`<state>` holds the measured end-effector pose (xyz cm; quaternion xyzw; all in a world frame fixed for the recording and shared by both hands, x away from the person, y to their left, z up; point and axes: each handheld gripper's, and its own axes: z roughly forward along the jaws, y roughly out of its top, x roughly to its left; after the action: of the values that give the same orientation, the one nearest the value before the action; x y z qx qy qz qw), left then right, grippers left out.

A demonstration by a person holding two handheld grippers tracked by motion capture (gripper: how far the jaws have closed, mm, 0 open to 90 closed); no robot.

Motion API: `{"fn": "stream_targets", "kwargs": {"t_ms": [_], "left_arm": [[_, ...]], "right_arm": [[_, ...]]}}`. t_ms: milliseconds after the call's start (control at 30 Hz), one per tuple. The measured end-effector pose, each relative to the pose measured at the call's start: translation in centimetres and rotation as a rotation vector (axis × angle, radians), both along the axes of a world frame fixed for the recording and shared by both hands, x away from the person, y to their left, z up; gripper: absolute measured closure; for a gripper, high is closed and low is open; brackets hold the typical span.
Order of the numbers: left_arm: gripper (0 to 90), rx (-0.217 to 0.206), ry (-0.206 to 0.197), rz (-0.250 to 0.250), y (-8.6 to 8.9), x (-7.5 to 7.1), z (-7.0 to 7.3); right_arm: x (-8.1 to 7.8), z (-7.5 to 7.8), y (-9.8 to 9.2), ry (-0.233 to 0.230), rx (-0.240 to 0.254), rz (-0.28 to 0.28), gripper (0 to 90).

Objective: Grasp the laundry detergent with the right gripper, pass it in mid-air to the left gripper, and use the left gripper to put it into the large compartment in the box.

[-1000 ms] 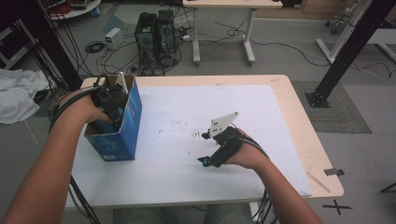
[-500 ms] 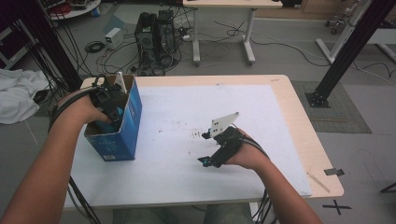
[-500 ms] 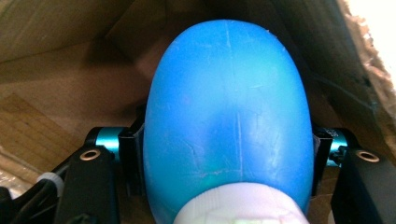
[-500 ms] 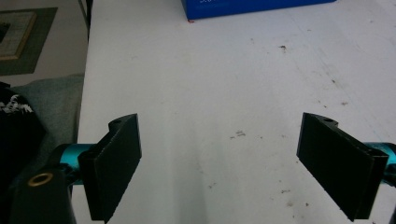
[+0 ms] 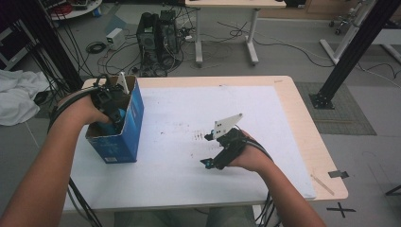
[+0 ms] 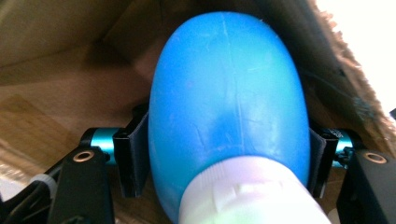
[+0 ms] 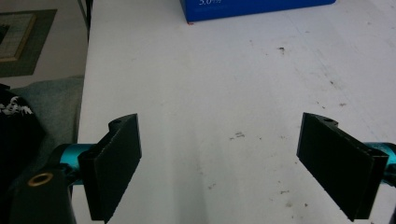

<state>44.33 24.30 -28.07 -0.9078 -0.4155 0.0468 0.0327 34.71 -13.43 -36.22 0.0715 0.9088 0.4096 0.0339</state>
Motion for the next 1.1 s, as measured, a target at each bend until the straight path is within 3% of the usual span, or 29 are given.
{"fn": "stream_targets", "kwargs": {"t_ms": [333,633,667,767,1000,1100], "left_arm": [[31.2,0.000,-0.019,-0.003,0.1,-0.3,1.1],[29.3,-0.024,-0.050,0.020,0.3,-0.9,2.4],[29.3,-0.024,-0.033,0.006,0.4,-0.8,2.7],[29.3,-0.011,-0.039,-0.002,0.6,-0.9,3.3],[26.4,-0.035,-0.069,0.015,0.2,-1.5,4.4],[26.4,-0.032,-0.066,-0.011,0.1,-1.6,5.1]], "right_arm": [[-0.1,0.2,0.1,-0.002,0.001,0.002,13.0],[-0.1,0.5,0.2,-0.006,-0.001,0.007,13.0],[-0.1,0.6,0.2,-0.005,0.001,0.007,13.0],[-0.1,0.7,0.2,-0.006,0.000,0.006,13.0],[-0.2,1.0,0.1,-0.007,-0.007,0.014,13.0],[-0.2,1.2,0.1,-0.007,-0.006,0.006,13.0]]}}
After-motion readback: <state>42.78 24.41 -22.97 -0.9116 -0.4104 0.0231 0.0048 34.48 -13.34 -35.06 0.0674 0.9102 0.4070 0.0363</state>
